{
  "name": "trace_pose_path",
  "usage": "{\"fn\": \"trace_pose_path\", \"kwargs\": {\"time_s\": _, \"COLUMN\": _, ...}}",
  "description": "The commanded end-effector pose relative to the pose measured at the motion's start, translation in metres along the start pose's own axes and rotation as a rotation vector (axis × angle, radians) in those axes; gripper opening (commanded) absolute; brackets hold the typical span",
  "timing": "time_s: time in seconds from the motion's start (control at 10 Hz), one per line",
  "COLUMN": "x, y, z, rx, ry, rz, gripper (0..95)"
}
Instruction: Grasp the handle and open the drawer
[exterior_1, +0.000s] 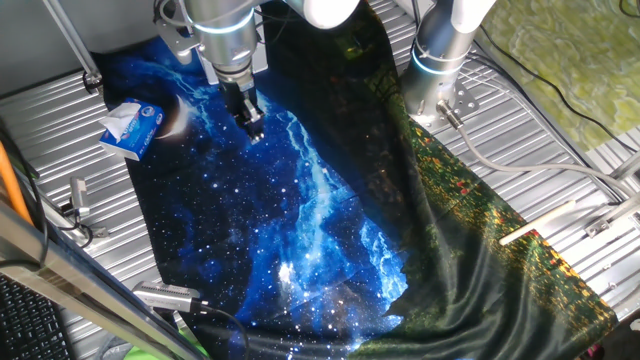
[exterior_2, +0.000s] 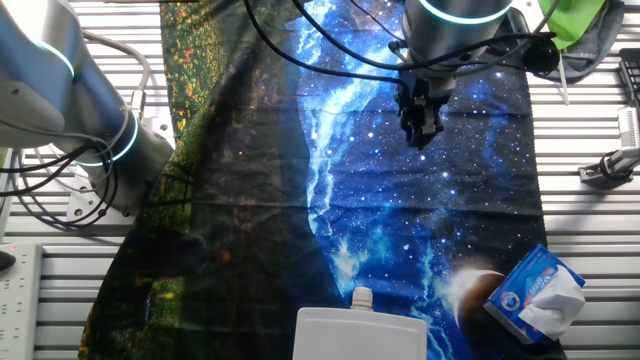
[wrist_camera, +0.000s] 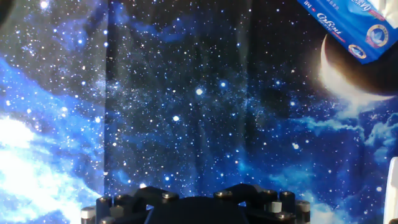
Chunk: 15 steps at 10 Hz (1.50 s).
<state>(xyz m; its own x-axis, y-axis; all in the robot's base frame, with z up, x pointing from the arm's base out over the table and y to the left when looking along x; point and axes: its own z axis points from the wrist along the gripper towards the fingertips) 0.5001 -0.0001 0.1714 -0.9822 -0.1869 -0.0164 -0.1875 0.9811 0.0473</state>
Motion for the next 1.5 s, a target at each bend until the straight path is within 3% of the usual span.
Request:
{"fn": "trace_pose_path", "kwargs": {"time_s": 0.1, "x": 0.0, "y": 0.0, "z": 0.0, "rx": -0.004, "ry": 0.002, "rz": -0.012, "gripper": 0.0}}
{"fn": "trace_pose_path", "kwargs": {"time_s": 0.5, "x": 0.0, "y": 0.0, "z": 0.0, "rx": -0.008, "ry": 0.0, "rz": -0.016, "gripper": 0.0}}
{"fn": "trace_pose_path", "kwargs": {"time_s": 0.8, "x": 0.0, "y": 0.0, "z": -0.001, "rx": -0.013, "ry": 0.015, "rz": -0.123, "gripper": 0.0}}
{"fn": "trace_pose_path", "kwargs": {"time_s": 0.9, "x": -0.001, "y": 0.001, "z": -0.001, "rx": -0.023, "ry": 0.052, "rz": -0.229, "gripper": 0.0}}
{"fn": "trace_pose_path", "kwargs": {"time_s": 1.0, "x": -0.001, "y": 0.001, "z": 0.0, "rx": -0.027, "ry": 0.072, "rz": -0.344, "gripper": 0.0}}
{"fn": "trace_pose_path", "kwargs": {"time_s": 1.1, "x": -0.001, "y": 0.002, "z": -0.001, "rx": -0.032, "ry": 0.082, "rz": -0.391, "gripper": 0.0}}
{"fn": "trace_pose_path", "kwargs": {"time_s": 1.2, "x": -0.003, "y": 0.008, "z": -0.002, "rx": -0.039, "ry": 0.119, "rz": -0.529, "gripper": 0.0}}
{"fn": "trace_pose_path", "kwargs": {"time_s": 1.3, "x": -0.006, "y": 0.014, "z": -0.002, "rx": -0.017, "ry": 0.141, "rz": -0.639, "gripper": 0.0}}
{"fn": "trace_pose_path", "kwargs": {"time_s": 1.4, "x": -0.008, "y": 0.02, "z": -0.002, "rx": 0.0, "ry": 0.153, "rz": -0.719, "gripper": 0.0}}
{"fn": "trace_pose_path", "kwargs": {"time_s": 1.5, "x": -0.009, "y": 0.025, "z": -0.001, "rx": -0.013, "ry": 0.148, "rz": -0.796, "gripper": 0.0}}
